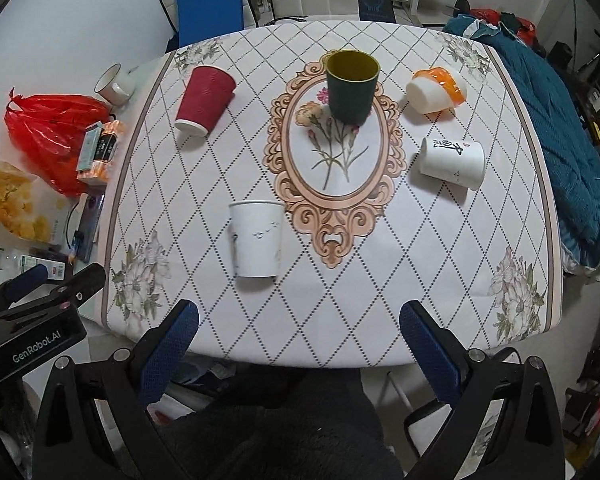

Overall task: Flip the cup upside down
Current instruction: 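Roll the right tool and bring it over the upright white cup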

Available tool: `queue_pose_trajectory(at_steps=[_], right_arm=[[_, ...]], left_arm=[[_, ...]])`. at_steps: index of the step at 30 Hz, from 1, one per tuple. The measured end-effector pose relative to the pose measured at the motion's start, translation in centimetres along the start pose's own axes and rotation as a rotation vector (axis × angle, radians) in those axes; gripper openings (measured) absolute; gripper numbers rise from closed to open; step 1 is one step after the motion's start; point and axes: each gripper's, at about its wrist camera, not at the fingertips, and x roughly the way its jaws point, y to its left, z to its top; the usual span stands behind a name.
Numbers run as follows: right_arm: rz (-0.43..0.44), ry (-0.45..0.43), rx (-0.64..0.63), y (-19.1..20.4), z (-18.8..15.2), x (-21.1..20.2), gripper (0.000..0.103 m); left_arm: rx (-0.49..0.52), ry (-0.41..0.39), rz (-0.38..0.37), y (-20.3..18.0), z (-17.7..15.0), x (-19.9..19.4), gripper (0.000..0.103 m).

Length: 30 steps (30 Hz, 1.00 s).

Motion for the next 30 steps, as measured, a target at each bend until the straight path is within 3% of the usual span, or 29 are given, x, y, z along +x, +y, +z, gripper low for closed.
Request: queue_pose_trajectory(at_steps=[7, 10, 14, 20, 25, 30], right_arm=[[-0.01, -0.019, -0.032, 2.3, 0.1, -0.1, 0.102], [-0.021, -0.027, -0.109, 3.3, 1.1, 0.3, 0.102], [-0.056, -0.047, -0.312, 5.3, 2.9, 1.2, 0.103], [-0.241, 0.002, -0.91, 9.9, 3.8, 4.8, 0.102], [-0.44, -0.012, -1.492, 12.0, 0.7, 8.8, 0.102], [-0.527, 0.001, -2.04, 11.1, -3.0, 12.8, 0.094]], left_arm=[[-0.055, 0.0, -0.003, 2.8, -0.2, 1.1, 0.095], [-0.079, -0.002, 0.023, 3.5, -0.2, 2.0, 0.1], [-0.122, 0.026, 0.045, 4.2, -0.2, 4.1, 0.1], [-0.207, 0.098, 0.047, 4.7, -0.2, 7.5, 0.1], [-0.27, 0.146, 0.052, 4.5, -0.3, 9.8, 0.1], [-0.325, 0.182, 0.064, 4.5, -0.4, 11.5, 0.1]])
